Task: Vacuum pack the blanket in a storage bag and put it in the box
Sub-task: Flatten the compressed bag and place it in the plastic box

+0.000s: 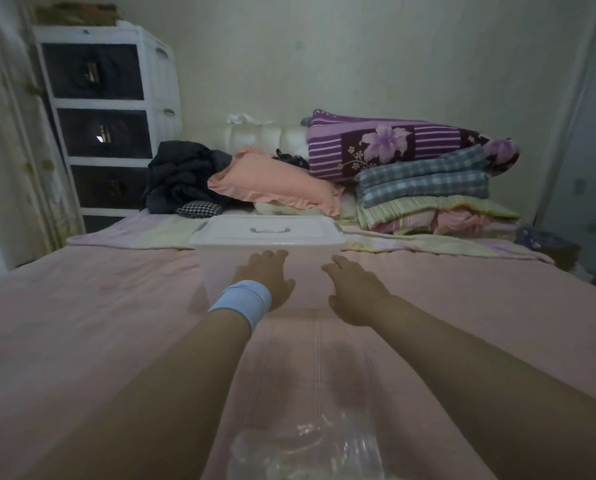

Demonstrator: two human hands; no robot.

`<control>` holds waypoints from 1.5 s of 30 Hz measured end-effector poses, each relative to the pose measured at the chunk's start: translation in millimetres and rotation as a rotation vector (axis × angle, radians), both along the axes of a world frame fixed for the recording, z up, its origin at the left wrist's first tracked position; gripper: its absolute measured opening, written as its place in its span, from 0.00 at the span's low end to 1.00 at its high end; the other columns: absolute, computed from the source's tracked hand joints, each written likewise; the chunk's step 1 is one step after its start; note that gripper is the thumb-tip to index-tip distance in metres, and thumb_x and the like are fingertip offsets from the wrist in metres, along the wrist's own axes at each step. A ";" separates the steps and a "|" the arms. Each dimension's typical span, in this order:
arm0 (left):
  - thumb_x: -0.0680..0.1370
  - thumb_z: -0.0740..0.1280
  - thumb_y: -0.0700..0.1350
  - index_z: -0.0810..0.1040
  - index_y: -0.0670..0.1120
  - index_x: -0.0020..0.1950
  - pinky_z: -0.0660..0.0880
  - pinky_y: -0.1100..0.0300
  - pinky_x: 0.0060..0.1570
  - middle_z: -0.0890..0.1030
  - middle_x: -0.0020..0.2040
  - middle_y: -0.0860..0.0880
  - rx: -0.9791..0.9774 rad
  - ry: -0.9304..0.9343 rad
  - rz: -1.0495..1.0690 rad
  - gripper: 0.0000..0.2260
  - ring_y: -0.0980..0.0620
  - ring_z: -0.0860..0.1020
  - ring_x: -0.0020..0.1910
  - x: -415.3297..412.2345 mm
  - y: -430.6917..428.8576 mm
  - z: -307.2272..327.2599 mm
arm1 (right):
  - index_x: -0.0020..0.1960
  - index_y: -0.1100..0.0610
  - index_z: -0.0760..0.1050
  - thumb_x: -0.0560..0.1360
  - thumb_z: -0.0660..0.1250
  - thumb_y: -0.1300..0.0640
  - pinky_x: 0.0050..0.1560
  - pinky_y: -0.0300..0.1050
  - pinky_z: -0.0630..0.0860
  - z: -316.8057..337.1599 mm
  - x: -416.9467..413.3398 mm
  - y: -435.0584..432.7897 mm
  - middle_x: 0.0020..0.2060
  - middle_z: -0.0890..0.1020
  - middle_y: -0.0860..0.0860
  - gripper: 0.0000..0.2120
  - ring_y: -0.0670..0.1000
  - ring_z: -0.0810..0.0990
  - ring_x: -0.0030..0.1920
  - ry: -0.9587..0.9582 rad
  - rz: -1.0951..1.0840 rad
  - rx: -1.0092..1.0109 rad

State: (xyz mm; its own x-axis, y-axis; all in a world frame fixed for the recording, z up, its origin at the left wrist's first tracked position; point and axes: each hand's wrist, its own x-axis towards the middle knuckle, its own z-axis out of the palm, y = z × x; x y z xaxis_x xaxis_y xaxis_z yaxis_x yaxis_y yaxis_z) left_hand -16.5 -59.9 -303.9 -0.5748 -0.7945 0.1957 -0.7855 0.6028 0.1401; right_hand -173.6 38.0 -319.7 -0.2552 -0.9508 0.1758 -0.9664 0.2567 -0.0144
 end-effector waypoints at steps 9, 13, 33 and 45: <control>0.79 0.62 0.56 0.50 0.51 0.79 0.57 0.47 0.74 0.52 0.79 0.50 -0.157 0.019 -0.084 0.33 0.47 0.52 0.78 -11.1 -75.9 -22.7 | 0.81 0.52 0.42 0.76 0.64 0.66 0.68 0.62 0.66 -6.5 -11.1 -115.5 0.76 0.58 0.60 0.42 0.62 0.60 0.75 0.275 -0.028 -0.074; 0.80 0.61 0.55 0.45 0.49 0.80 0.51 0.47 0.76 0.48 0.80 0.50 -0.178 -0.024 -0.079 0.35 0.47 0.47 0.79 -11.1 -77.2 -32.7 | 0.77 0.55 0.59 0.77 0.62 0.65 0.63 0.58 0.67 -7.5 -14.6 -117.0 0.67 0.68 0.60 0.31 0.61 0.70 0.65 0.502 0.011 -0.139; 0.78 0.50 0.68 0.63 0.57 0.75 0.61 0.41 0.70 0.62 0.76 0.45 -0.006 -0.233 -0.303 0.28 0.42 0.60 0.74 -56.7 132.6 12.8 | 0.77 0.41 0.62 0.78 0.59 0.62 0.45 0.48 0.65 28.8 -45.8 158.7 0.58 0.70 0.54 0.30 0.56 0.71 0.57 0.262 0.088 0.080; 0.79 0.56 0.59 0.70 0.49 0.64 0.70 0.51 0.55 0.76 0.60 0.46 -0.261 -0.203 -0.179 0.20 0.45 0.73 0.59 -81.6 173.9 32.1 | 0.81 0.44 0.47 0.81 0.53 0.37 0.76 0.66 0.49 0.9 -74.4 196.7 0.81 0.40 0.55 0.33 0.57 0.37 0.80 -0.122 -0.197 0.008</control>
